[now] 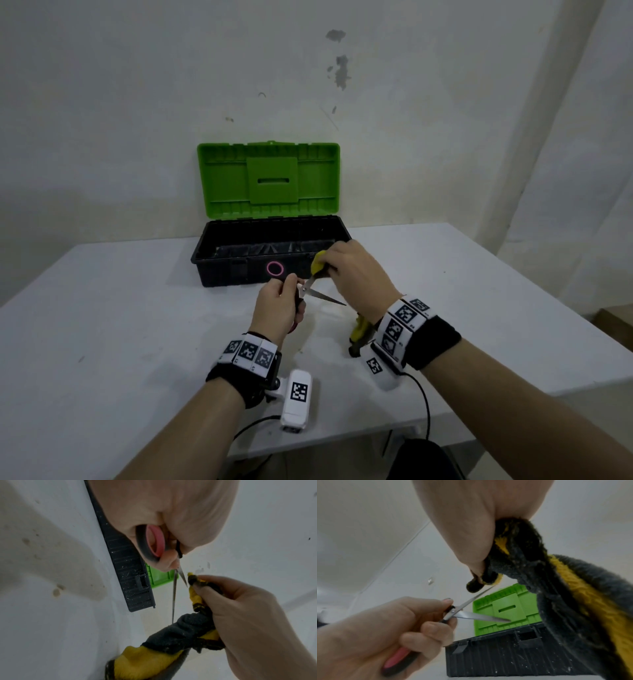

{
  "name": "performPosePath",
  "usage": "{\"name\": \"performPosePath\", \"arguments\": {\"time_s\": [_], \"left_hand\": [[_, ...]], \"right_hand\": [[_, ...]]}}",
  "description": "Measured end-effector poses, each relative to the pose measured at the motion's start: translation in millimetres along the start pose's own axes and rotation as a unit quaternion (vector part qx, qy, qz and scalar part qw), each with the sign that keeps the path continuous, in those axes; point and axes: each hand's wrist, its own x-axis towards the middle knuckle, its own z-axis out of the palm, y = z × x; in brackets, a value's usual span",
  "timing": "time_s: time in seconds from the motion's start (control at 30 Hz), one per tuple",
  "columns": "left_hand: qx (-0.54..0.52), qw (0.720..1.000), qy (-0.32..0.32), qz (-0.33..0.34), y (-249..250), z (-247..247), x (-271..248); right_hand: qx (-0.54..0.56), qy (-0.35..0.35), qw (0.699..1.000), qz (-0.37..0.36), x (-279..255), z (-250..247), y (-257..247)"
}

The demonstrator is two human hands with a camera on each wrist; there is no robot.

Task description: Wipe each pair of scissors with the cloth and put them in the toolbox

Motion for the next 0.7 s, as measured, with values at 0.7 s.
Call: {"name": "performPosePath", "arguments": {"time_s": [0.7], "left_hand": [[-0.019, 1.000, -0.010, 0.002, 8, 4, -3]], "right_hand": [[0.114, 0.038, 0.993, 0.013, -19, -1, 5]]}}
